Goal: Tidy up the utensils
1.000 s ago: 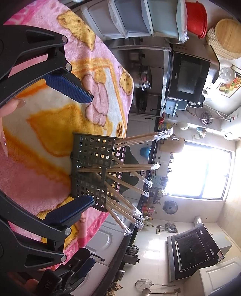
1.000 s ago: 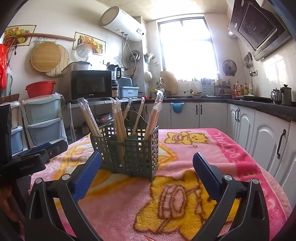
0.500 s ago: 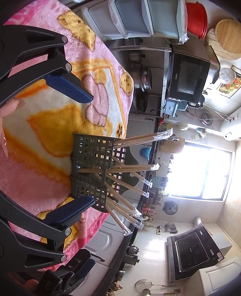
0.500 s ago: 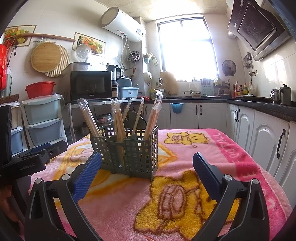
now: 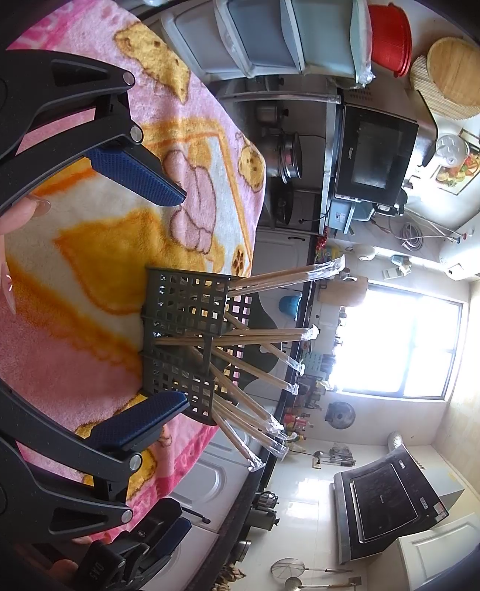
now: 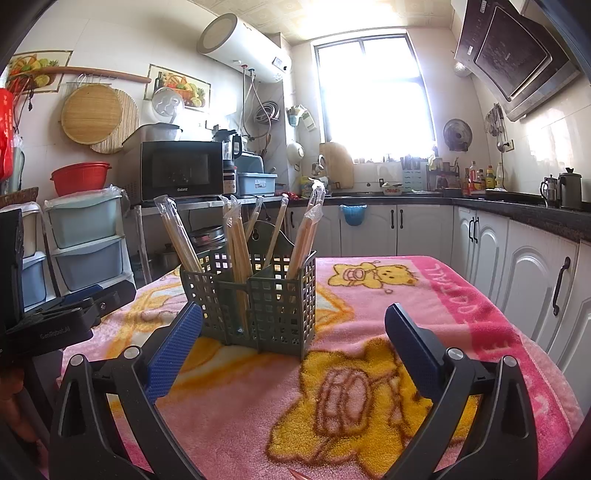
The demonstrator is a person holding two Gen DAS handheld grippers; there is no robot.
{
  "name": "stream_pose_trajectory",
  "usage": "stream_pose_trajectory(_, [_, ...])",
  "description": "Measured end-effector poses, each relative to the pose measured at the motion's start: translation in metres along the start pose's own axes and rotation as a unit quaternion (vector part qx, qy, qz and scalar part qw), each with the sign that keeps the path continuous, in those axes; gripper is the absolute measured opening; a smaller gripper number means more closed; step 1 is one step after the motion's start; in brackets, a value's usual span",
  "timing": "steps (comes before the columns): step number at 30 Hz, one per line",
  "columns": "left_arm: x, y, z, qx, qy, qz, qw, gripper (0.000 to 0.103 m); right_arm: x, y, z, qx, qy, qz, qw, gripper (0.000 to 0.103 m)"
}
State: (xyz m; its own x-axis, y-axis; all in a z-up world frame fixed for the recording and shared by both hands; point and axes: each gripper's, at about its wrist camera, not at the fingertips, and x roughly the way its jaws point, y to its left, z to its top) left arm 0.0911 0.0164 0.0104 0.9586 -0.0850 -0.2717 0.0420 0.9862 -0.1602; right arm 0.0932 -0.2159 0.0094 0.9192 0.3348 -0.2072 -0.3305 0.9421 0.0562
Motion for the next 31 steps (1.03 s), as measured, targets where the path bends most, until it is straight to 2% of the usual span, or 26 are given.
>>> stream_pose_trajectory(10, [0.002, 0.0, -0.001, 0.008, 0.003, 0.0, 1.0, 0.093, 0.0, 0.0, 0.0, -0.001, 0.0, 0.0, 1.0, 0.096])
stream_pose_trajectory(14, [0.007, 0.002, -0.003, 0.004, 0.019, -0.004, 0.9998, 0.093, -0.001, 0.001, 0.0, -0.003, 0.0, -0.004, 1.0, 0.096])
stream_pose_trajectory(20, [0.017, 0.01, -0.004, -0.016, 0.047, 0.018, 0.9986, 0.093, 0.0, -0.003, 0.002, 0.001, 0.013, -0.027, 1.0, 0.096])
stream_pose_trajectory(24, [0.015, 0.021, 0.001, -0.043, 0.07, 0.032, 0.9961, 0.093, 0.004, -0.02, 0.008, 0.029, 0.031, -0.05, 0.998, 0.096])
stream_pose_trajectory(27, [0.025, 0.057, 0.012, -0.072, 0.129, 0.082, 0.9856, 0.093, 0.013, -0.041, 0.014, 0.037, 0.059, -0.098, 0.993, 0.096])
stream_pose_trajectory(28, [0.031, 0.069, 0.014, -0.075, 0.145, 0.1, 0.9815, 0.093, 0.025, -0.057, 0.017, 0.035, 0.091, -0.132, 0.986, 0.096])
stream_pose_trajectory(30, [0.044, 0.097, 0.017, -0.068, 0.173, 0.152, 0.9707, 0.093, 0.045, -0.081, 0.016, 0.039, 0.145, -0.172, 0.974, 0.096])
stream_pose_trajectory(31, [0.057, 0.114, 0.016, -0.06, 0.193, 0.188, 0.9611, 0.093, 0.059, -0.099, 0.012, 0.045, 0.184, -0.198, 0.962, 0.096])
